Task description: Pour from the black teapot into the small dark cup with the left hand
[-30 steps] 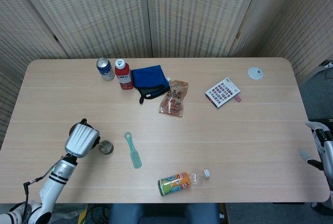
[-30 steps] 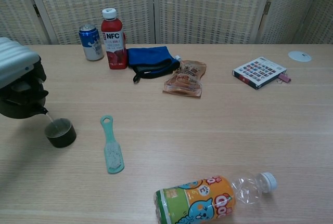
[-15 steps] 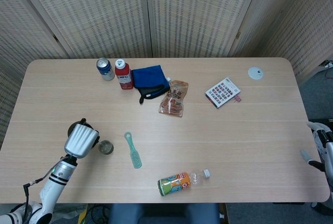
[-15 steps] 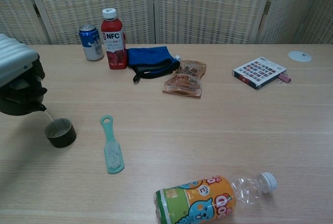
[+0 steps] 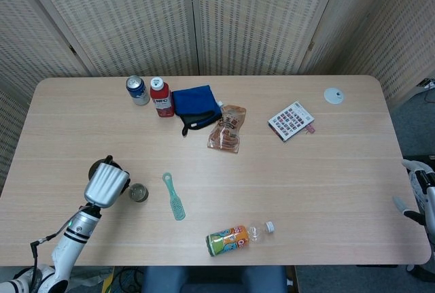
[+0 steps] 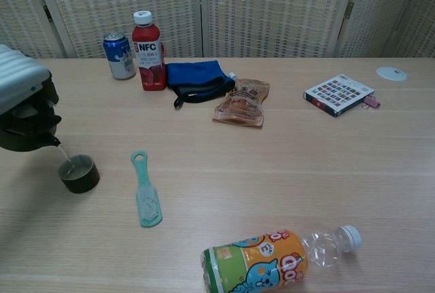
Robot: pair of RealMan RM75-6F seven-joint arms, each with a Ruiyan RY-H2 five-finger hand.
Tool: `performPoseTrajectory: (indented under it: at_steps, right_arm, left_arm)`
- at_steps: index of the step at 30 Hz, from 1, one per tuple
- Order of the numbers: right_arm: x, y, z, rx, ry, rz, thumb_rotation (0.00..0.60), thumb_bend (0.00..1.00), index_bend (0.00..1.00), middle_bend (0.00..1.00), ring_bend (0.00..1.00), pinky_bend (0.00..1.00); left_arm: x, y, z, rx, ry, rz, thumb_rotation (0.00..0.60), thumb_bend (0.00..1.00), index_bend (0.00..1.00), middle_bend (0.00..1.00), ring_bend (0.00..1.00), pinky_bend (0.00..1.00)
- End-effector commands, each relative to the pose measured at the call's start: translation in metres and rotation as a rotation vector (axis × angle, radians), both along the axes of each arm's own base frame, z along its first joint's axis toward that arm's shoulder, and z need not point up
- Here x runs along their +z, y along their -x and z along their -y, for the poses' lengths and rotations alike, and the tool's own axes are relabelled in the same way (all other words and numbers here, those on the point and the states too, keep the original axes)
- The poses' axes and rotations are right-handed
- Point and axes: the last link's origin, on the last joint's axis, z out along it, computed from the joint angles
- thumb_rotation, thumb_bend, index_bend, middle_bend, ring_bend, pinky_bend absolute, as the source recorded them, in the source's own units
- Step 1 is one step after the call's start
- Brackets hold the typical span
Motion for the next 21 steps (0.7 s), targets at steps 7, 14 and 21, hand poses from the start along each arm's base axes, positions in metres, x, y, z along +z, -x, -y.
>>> performPoseTrajectory:
  at_steps: [7,14,21]
  right_arm:
    - [0.0000,0.0005,-0.0006,-0.002,0.000,0.000,0.600,0.16,0.26,0.26,0.16,0.16]
    - [-0.0002,0.0005,-0.0006,-0.002,0.001,-0.001,0.600,0.16,0.26,0.26,0.16,0.16]
    - [-0.0002,0.0002,0.0002,-0.002,0.001,-0.002,0.600,0.16,0.26,0.26,0.16,0.16]
  left_arm:
    - [-0.0017,0.0002,0.0010,0.004,0.007,0.007,0.600,0.40,1.00,1.00,1.00,0.44]
    - [-0.0020,-0.0009,0.0000,0.016,0.015,0.037,0.600,0.40,1.00,1.00,1.00,0.44]
    - [0.0015,-0.0018,-0.0036,0.059,0.037,0.117,0.600,0.40,1.00,1.00,1.00,0.44]
